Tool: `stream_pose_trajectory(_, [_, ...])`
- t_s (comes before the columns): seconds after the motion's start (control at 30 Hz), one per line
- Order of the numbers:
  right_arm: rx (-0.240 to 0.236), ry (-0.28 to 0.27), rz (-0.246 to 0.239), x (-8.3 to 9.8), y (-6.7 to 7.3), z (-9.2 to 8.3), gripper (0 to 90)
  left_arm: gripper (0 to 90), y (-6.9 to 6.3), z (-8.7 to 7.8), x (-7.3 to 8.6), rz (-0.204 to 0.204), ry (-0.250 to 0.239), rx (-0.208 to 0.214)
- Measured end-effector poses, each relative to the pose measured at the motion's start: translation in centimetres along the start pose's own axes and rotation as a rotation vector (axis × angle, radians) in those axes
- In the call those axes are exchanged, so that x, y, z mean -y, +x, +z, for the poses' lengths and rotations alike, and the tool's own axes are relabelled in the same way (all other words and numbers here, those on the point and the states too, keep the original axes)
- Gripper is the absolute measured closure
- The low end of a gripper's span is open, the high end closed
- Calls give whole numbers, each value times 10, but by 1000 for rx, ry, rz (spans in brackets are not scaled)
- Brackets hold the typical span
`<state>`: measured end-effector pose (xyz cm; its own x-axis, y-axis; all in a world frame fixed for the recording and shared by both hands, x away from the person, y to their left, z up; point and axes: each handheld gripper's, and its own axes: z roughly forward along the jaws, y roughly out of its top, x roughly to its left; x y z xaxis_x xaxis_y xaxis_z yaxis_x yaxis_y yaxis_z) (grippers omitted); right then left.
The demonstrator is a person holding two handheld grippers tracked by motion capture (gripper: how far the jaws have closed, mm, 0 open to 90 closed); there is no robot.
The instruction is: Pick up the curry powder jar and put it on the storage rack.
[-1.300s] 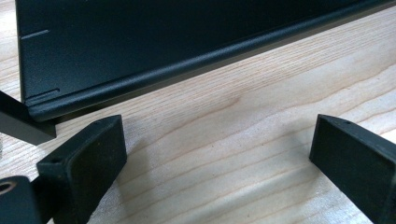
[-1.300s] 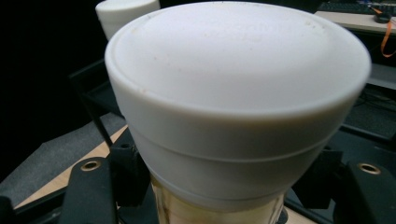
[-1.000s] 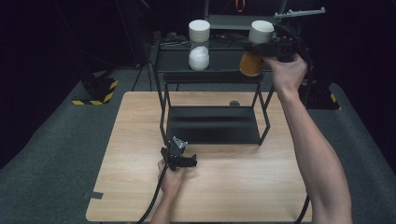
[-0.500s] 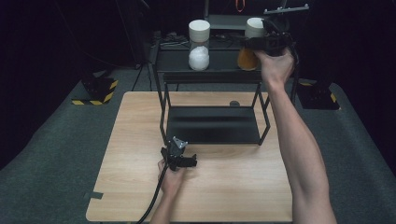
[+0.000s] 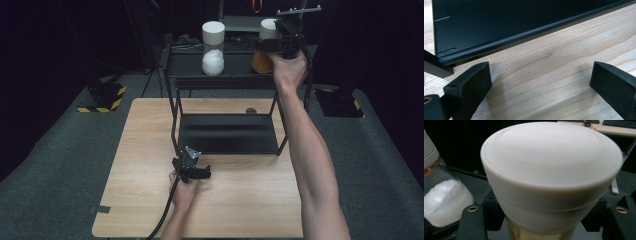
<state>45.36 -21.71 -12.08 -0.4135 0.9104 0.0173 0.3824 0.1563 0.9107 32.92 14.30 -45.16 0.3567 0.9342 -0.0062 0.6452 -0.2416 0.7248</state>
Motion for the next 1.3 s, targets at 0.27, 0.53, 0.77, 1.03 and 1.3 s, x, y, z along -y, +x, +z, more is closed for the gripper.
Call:
stream_pose_trajectory(0.27, [-3, 10, 5, 1, -1, 7, 339, 34, 0, 0, 0, 0, 0, 0])
stream_pose_trajectory(0.53, [-7, 0, -19, 5, -1, 8, 335, 34, 0, 0, 0, 1, 0, 0])
stream_pose_trajectory(0.77, [-23, 24, -12, 1, -4, 8, 247, 35, 0, 0, 0, 2, 0, -2])
stream_pose_trajectory(1.03, [-47, 34, -1, 2, -12, 3, 76, 35, 0, 0, 0, 2, 0, -2])
stream_pose_trajectory(1.3, [-101, 17, -17, 14, -21, -11, 22, 35, 0, 0, -1, 4, 4, -2])
